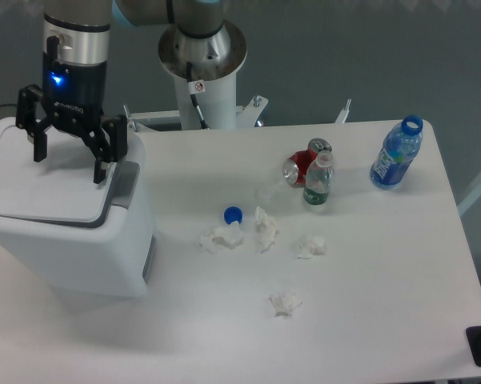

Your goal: Close the trash can

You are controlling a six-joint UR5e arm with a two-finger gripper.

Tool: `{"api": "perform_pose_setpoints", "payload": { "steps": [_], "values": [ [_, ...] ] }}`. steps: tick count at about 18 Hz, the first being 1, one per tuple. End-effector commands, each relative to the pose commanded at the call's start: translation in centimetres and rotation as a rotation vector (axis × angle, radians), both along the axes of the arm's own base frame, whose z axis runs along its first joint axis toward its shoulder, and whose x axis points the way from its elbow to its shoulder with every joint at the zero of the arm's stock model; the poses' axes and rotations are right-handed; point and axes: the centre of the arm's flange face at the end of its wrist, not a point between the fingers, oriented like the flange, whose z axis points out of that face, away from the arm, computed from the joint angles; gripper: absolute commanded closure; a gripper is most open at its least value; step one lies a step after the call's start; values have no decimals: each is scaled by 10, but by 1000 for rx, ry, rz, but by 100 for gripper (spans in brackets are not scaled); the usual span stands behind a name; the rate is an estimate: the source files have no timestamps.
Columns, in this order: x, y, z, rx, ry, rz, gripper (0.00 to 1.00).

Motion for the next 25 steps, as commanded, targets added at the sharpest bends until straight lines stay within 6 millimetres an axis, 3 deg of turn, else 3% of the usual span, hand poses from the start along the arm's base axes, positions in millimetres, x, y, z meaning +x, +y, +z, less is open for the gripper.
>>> {"api": "perform_pose_setpoints", "payload": {
  "steps": [17,25],
  "values": [
    [-6,6,-18,-38,3,1,0],
    [-6,6,-17,-37,4,0,0]
  ]
}}
